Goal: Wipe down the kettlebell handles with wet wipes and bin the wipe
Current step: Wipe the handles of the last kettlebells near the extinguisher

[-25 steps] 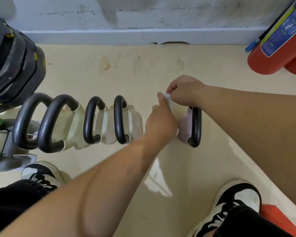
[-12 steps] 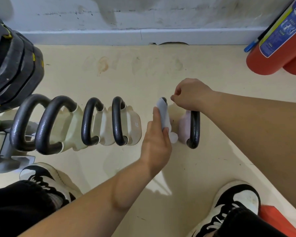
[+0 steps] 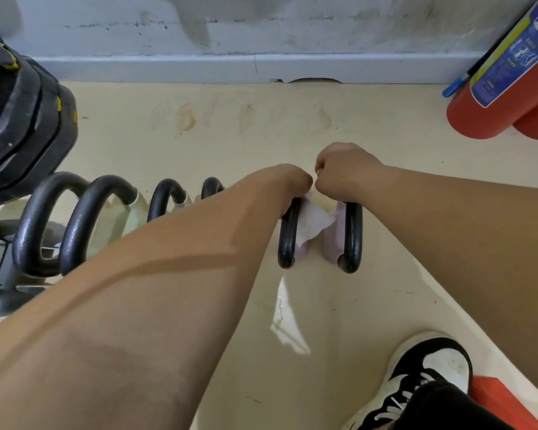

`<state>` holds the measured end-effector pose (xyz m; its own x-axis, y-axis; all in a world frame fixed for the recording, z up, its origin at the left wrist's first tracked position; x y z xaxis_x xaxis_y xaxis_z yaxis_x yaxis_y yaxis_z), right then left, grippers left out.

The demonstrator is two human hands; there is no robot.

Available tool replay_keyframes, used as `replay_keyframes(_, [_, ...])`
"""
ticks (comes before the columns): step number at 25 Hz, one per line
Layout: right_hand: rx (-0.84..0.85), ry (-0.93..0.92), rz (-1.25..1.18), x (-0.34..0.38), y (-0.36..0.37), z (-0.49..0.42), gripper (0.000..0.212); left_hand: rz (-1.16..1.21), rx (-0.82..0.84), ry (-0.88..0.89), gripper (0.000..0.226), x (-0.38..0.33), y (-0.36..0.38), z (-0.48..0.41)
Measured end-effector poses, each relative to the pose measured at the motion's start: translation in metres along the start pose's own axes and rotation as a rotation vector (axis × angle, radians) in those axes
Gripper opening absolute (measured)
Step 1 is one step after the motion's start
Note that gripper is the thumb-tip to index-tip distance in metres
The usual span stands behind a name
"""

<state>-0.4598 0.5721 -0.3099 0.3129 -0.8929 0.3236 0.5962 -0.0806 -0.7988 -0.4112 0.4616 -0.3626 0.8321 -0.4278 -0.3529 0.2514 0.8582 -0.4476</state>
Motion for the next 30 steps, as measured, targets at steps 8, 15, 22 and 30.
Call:
replay_keyframes(8, [-0.048, -0.176, -0.037, 0.030, 0.012, 0.007, 0.028, 0.281, -0.368, 0.606, 0.062, 0.084, 0.066, 0.095])
replay_keyframes(15, [-0.015, -0.095, -0.130, 0.030, 0.011, 0.004, 0.024, 0.233, -0.332, 0.370, 0.036, 0.065, 0.052, 0.077])
replay_keyframes(22, [0.000, -0.077, -0.137, 0.034, 0.012, 0.003, 0.023, 0.331, -0.330, 0.416, 0.025, 0.077, 0.057, 0.082])
replay_keyframes(30, [0.013, -0.081, -0.141, 0.033, 0.014, 0.013, 0.028, 0.706, -0.463, 0.220, 0.028, 0.160, 0.077, 0.119])
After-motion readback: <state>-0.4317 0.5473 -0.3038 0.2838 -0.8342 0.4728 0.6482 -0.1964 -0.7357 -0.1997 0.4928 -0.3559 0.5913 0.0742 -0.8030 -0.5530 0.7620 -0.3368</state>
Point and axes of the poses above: each hand's wrist, its own z-axis away from the middle knuckle, its own y-axis out of the palm, x = y × z, the point moved 3 cm from there along -z, towards the middle knuckle, and after that the axes turned 1 degree about y, right-handed, at the moved point
